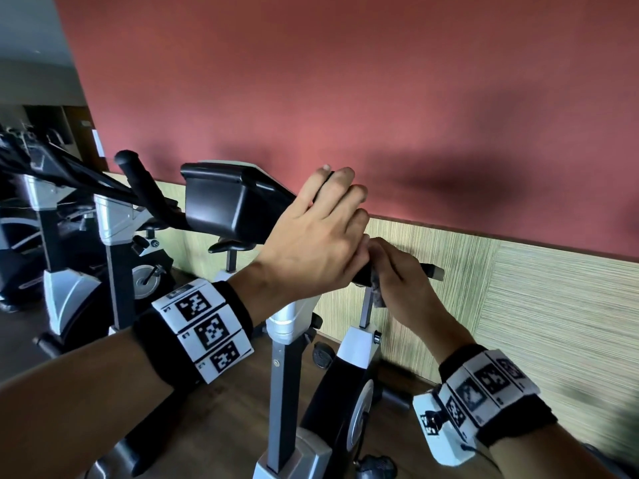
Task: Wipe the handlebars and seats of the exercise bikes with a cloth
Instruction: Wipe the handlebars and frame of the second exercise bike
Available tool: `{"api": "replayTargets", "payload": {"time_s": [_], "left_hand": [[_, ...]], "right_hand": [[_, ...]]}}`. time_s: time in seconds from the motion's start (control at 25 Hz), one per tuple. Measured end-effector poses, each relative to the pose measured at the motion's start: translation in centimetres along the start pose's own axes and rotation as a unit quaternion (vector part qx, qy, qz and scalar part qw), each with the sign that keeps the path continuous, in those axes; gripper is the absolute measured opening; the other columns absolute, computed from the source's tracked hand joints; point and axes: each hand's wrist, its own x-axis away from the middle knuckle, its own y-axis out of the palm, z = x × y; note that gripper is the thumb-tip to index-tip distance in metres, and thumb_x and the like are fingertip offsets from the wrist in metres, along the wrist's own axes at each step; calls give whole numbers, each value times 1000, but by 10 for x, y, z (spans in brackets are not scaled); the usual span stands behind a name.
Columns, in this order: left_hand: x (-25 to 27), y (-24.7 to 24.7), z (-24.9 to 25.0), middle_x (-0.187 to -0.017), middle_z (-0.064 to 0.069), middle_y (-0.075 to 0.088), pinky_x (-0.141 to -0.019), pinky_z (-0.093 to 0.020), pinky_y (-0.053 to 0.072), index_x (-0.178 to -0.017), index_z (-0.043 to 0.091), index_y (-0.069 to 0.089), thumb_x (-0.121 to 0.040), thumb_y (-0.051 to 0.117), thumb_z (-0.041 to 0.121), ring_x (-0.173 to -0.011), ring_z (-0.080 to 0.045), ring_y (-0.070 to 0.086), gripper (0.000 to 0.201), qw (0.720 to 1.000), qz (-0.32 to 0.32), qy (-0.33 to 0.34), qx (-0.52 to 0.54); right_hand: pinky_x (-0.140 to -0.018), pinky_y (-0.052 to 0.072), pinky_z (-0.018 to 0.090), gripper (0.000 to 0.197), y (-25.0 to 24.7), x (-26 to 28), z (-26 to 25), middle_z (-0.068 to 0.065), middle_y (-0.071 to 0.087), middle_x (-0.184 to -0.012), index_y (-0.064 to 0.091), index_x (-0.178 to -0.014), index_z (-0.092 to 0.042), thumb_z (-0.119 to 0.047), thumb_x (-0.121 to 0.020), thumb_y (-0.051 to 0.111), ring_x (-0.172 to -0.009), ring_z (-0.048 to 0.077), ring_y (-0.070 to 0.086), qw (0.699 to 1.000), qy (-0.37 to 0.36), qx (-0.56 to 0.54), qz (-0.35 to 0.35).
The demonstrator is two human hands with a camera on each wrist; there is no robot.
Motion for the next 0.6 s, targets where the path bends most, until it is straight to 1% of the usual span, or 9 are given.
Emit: {"api": "replayTargets", "payload": {"time_s": [0.04,0.08,0.2,0.28,0.32,0.4,0.44,0.52,0.6], "left_hand": [[-1,0,0,-110,-16,67,-118,-47,20,-89,-1,69,-95,51,27,-121,-35,45,34,1000,3,-4,0],[0,1,1,-109,-16,67,-118,-47,20,-88,-1,68,-95,52,26,-121,-36,45,33,1000,6,-7,-1],[-1,0,2,-107,-15,67,-120,-48,19,-86,0,68,-96,51,26,-120,-37,45,33,1000,2,-3,0],[-1,-1,1,-105,-16,66,-119,-48,20,-85,-1,68,-96,50,26,-119,-37,45,34,1000,-5,-2,1],[-2,-1,1,-105,-16,66,-119,-48,19,-85,-1,68,-96,51,26,-119,-37,44,33,1000,-5,0,0],[-2,-1,2,-106,-16,66,-120,-48,19,-85,-1,68,-96,53,26,-119,-37,44,32,1000,-3,-4,-2],[-2,0,1,-107,-16,67,-121,-48,18,-85,-1,68,-96,52,26,-119,-37,45,33,1000,-2,-1,-4],[0,0,2,-110,-17,67,-123,-48,14,-84,0,69,-98,49,26,-119,-37,46,36,1000,-12,11,-18],[1,1,4,-110,-17,67,-125,-47,10,-82,0,68,-100,46,27,-117,-36,48,39,999,-23,27,-29]], "right_hand": [[-47,40,22,40,1,-1,-2,-4,45,-52,53,-77,-22,-19,-112,35,-42,10,44,1000,-2,-6,2],[-47,40,22,40,4,-1,-2,-3,45,-53,50,-75,-22,-19,-112,34,-42,11,43,1000,-6,-14,2],[-47,38,26,51,1,-5,5,-3,44,-52,53,-68,-39,-24,-113,34,-41,13,42,1000,-4,-13,-6],[-48,37,27,55,-3,-7,7,-4,44,-51,56,-65,-44,-24,-113,35,-40,13,42,1000,15,4,-9],[-48,37,27,54,-2,-7,4,-4,45,-50,56,-67,-42,-23,-112,35,-40,13,43,1000,12,10,-7],[-48,39,26,46,3,-4,0,-4,45,-51,53,-73,-33,-19,-113,34,-41,12,44,1000,-14,-2,-7],[-48,39,25,44,5,-2,1,-4,45,-52,52,-75,-32,-18,-113,34,-42,12,43,1000,-23,-6,-2],[-48,39,25,49,1,-1,6,-5,45,-53,55,-74,-42,-23,-113,33,-43,12,43,1000,-17,-1,5],[-48,39,26,53,-5,-3,11,-6,46,-52,57,-71,-48,-26,-113,33,-42,11,44,1000,10,24,6]]}}
